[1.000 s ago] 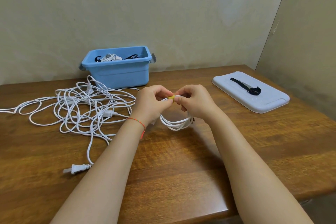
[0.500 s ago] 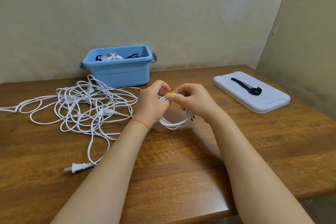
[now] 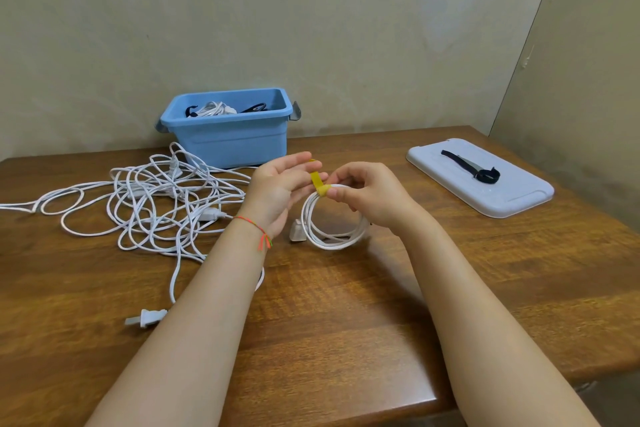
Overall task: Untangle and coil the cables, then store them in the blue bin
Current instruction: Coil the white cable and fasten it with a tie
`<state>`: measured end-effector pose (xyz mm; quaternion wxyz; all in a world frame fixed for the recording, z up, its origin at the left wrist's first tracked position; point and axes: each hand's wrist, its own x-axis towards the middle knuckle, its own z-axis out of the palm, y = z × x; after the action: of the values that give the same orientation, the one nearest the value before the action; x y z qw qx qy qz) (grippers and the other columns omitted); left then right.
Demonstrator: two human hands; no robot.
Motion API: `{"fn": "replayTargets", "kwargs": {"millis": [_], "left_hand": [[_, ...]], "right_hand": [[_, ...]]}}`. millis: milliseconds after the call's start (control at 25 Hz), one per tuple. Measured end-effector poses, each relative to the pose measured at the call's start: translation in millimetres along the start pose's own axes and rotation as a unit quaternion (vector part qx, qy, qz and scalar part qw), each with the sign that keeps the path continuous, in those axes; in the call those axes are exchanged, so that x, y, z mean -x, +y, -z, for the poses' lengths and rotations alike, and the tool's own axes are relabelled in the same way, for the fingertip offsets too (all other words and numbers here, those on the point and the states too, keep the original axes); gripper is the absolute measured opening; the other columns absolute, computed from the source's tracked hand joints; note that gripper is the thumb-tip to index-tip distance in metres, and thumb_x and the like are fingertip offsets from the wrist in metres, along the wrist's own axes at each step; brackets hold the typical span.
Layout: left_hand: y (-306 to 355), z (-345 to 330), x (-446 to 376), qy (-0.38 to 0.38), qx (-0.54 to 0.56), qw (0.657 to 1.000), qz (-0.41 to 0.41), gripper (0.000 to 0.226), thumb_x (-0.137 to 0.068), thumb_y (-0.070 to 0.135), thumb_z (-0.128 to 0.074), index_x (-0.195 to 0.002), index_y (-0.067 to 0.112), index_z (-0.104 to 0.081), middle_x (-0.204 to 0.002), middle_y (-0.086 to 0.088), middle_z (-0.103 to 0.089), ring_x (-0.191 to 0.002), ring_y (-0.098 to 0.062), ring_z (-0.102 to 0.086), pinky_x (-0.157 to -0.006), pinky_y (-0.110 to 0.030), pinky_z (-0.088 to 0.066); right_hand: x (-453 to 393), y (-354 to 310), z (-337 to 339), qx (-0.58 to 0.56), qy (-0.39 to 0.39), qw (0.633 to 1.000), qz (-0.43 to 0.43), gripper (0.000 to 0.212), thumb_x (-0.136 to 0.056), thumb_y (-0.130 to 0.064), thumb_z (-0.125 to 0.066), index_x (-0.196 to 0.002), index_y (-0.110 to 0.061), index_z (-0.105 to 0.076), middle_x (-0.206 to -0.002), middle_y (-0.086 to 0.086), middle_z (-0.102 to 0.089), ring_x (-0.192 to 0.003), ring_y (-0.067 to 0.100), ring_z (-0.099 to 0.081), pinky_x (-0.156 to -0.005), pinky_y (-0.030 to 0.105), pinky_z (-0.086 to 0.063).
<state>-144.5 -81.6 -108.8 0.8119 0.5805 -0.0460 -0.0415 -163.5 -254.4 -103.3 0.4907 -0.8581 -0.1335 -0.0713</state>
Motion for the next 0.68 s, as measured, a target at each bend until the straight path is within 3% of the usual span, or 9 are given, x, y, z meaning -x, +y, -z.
{"fn": "replayTargets", "kwargs": {"millis": [120, 240, 360, 440, 680], "left_hand": [[-0.6, -1.4, 0.5, 0.049, -0.027, 0.998, -0.025, 0.043, -0.084, -0.011, -0.067, -0.124, 0.003, -0.057, -0.112, -0.017, -0.063, -0.088, -0.025, -0.074, -0.076, -0.031, -0.061], [-2.2, -0.4, -1.0, 0.058, -0.024, 0.998, -0.022, 0.061, -0.077, -0.010, -0.075, -0.130, 0.009, -0.050, -0.115, -0.016, -0.061, -0.098, -0.029, -0.072, -0.084, -0.036, -0.059], [-1.9, -3.0, 1.8, 0.043, -0.022, 0.999, -0.011, 0.031, -0.084, -0.007, -0.069, -0.114, 0.001, -0.064, -0.109, -0.018, -0.068, -0.093, -0.023, -0.074, -0.082, -0.029, -0.060], [-3.7, -4.0, 2.9, 0.048, -0.028, 0.998, -0.024, 0.014, -0.087, -0.003, -0.069, -0.099, 0.004, -0.071, -0.103, -0.017, -0.071, -0.092, -0.022, -0.074, -0.078, -0.026, -0.059], [-6.2, -8.9, 6.2, 0.093, -0.119, 0.985, -0.081, 0.010, -0.088, 0.011, -0.073, -0.091, 0.020, -0.076, -0.092, -0.004, -0.074, -0.086, -0.015, -0.073, -0.068, -0.025, -0.058]], "right_hand": [[0.2, -0.3, -0.3, 0.004, -0.008, 1.000, -0.001, 0.010, -0.086, -0.019, -0.076, -0.093, -0.014, -0.072, -0.067, -0.012, -0.061, -0.052, -0.007, -0.052, -0.053, 0.010, -0.039], [-0.9, 0.5, -0.5, 0.021, -0.006, 1.000, 0.002, 0.008, -0.086, -0.022, -0.076, -0.091, -0.019, -0.071, -0.069, -0.013, -0.062, -0.054, -0.008, -0.053, -0.056, 0.012, -0.040], [-1.8, 2.2, -0.8, 0.030, -0.003, 1.000, 0.000, 0.010, -0.085, -0.023, -0.076, -0.093, -0.019, -0.072, -0.073, -0.011, -0.064, -0.058, -0.006, -0.054, -0.060, 0.017, -0.042], [-1.5, 1.8, -1.7, 0.035, -0.005, 0.999, 0.002, 0.012, -0.085, -0.024, -0.077, -0.095, -0.018, -0.073, -0.078, -0.008, -0.067, -0.065, -0.002, -0.056, -0.063, 0.021, -0.046], [-1.7, -3.1, -3.8, 0.039, -0.005, 0.999, 0.011, 0.011, -0.082, -0.024, -0.079, -0.090, -0.024, -0.072, -0.083, -0.006, -0.069, -0.076, 0.007, -0.062, -0.073, 0.027, -0.053]]}}
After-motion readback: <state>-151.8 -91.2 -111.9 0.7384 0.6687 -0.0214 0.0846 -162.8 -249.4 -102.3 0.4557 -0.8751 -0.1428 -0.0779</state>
